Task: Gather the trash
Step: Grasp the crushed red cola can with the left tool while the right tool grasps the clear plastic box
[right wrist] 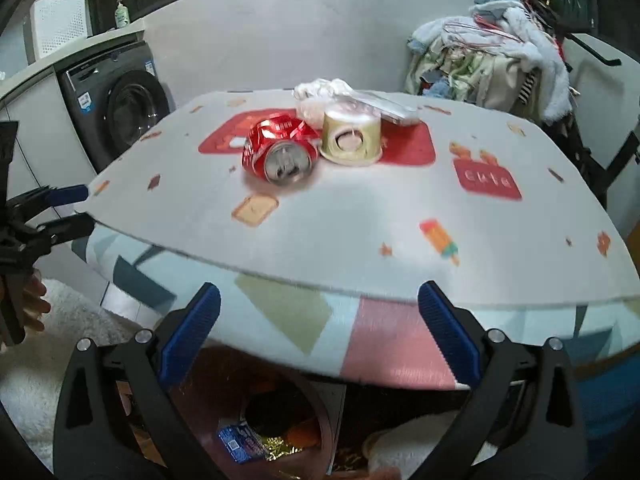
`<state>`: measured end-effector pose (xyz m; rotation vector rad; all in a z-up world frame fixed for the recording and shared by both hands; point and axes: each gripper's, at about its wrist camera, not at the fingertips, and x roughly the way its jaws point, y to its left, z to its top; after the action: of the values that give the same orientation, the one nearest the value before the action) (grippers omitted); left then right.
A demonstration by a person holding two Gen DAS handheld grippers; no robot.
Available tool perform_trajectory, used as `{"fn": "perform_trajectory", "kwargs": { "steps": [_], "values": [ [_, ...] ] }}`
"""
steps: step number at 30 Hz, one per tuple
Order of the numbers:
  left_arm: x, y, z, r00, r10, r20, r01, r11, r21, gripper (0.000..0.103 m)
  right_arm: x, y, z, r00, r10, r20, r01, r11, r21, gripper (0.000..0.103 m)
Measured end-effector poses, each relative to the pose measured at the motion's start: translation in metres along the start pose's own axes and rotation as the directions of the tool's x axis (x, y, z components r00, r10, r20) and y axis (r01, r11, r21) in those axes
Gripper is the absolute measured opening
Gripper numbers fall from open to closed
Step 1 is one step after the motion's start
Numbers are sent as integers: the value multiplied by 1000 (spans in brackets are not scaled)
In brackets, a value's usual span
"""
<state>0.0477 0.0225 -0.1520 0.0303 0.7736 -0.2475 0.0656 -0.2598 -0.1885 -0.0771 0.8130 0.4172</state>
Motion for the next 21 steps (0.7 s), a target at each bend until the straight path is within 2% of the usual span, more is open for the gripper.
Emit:
{"fn": "perform_trajectory", "kwargs": {
  "steps": [2,8,13,14,17,21],
  "values": [
    [5,2,15,1000,-23,7,23,1000,-12,97,2,-5,13,1000,26,1,-26,1000,-2,97],
    [35,13,57,998,-56,-26,54,996,-77,97,13,-10,40,997,-77,4,77,996,-50,97],
    [71,16,86,997,-57,-44,52,994,-99,96,28,-26,61,995,-96,11,97,995,-36,97],
    [78,19,90,997,-64,-49,58,991,-117,92,30,-30,65,996,-94,12,94,995,-29,97],
    [107,29,102,991,-112,-75,94,973,-210,83,38,-40,77,996,-85,17,85,996,-2,97],
    [144,37,111,977,-192,-90,154,936,-317,83,49,-52,89,997,-70,11,70,997,18,97]
  ]
}}
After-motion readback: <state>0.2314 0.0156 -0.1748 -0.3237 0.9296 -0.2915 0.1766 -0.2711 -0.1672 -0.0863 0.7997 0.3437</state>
